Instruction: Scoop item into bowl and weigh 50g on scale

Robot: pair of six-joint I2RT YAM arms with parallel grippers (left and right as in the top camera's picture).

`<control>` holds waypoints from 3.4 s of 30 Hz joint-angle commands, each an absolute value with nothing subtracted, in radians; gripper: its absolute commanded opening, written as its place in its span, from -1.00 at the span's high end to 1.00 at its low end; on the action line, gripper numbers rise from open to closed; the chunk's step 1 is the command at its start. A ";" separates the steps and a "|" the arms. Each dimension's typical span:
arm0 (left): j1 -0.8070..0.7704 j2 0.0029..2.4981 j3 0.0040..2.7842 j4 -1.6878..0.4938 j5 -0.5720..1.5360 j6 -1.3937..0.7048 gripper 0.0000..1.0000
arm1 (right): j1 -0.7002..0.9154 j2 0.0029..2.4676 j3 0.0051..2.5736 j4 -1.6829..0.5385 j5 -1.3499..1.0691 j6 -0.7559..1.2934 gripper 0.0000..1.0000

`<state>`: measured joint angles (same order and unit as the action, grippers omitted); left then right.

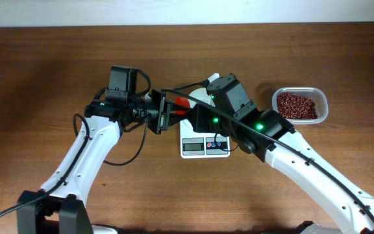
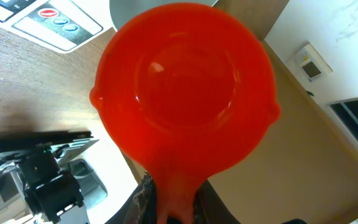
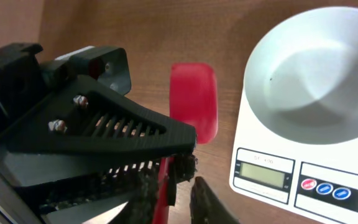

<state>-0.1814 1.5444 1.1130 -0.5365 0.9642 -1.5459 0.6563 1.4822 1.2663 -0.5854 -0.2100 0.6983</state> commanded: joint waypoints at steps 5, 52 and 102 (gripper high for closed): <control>-0.183 1.531 1.125 -0.535 0.991 -1.555 0.99 | 0.663 1.484 1.279 -0.577 -0.143 0.680 0.92; -0.685 1.666 1.420 -0.892 -0.088 -0.099 1.00 | -0.220 2.065 1.906 -1.465 -0.150 -0.161 0.92; -0.686 1.707 1.420 -0.848 -0.087 -0.099 0.98 | -0.123 2.153 2.165 -1.470 -0.105 -0.009 -0.40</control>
<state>-0.6846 1.6974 1.4284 -0.8574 -0.0727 -0.1150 -0.1253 2.1532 2.1525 -1.4719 -0.0757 -0.0563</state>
